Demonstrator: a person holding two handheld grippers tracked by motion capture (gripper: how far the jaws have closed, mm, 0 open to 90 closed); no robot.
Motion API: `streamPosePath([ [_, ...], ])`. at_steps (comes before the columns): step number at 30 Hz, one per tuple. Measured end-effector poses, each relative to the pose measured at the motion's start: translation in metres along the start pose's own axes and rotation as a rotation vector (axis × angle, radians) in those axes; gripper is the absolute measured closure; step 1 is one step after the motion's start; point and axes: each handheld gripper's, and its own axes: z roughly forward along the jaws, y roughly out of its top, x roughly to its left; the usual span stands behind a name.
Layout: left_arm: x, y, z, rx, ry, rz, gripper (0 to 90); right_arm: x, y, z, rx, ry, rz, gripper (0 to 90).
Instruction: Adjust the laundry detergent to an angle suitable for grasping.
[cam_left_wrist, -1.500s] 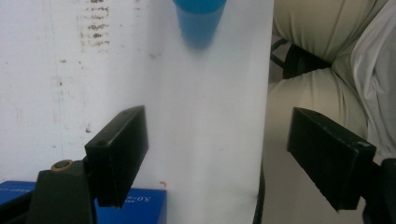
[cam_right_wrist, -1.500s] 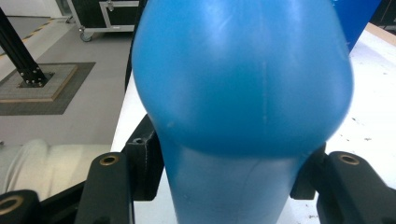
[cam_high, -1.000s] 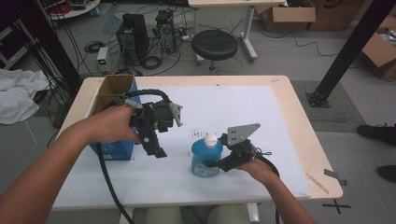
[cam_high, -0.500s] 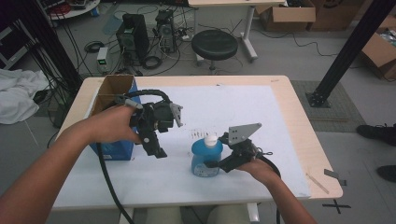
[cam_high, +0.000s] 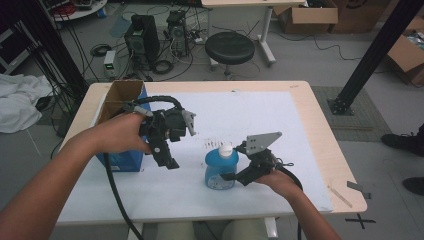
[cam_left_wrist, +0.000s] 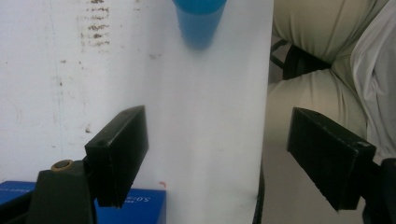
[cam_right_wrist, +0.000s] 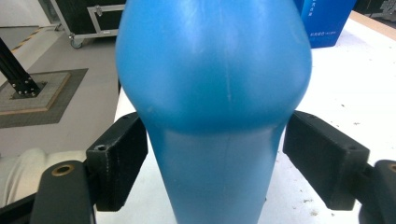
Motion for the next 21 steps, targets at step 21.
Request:
streamPosePath([
  [21,0.0013,-0.0016,-0.0002,-0.007,0.001,-0.006,21.4,0.0007,0.0005,-0.0072,0.010,-0.032,0.024,15.0],
])
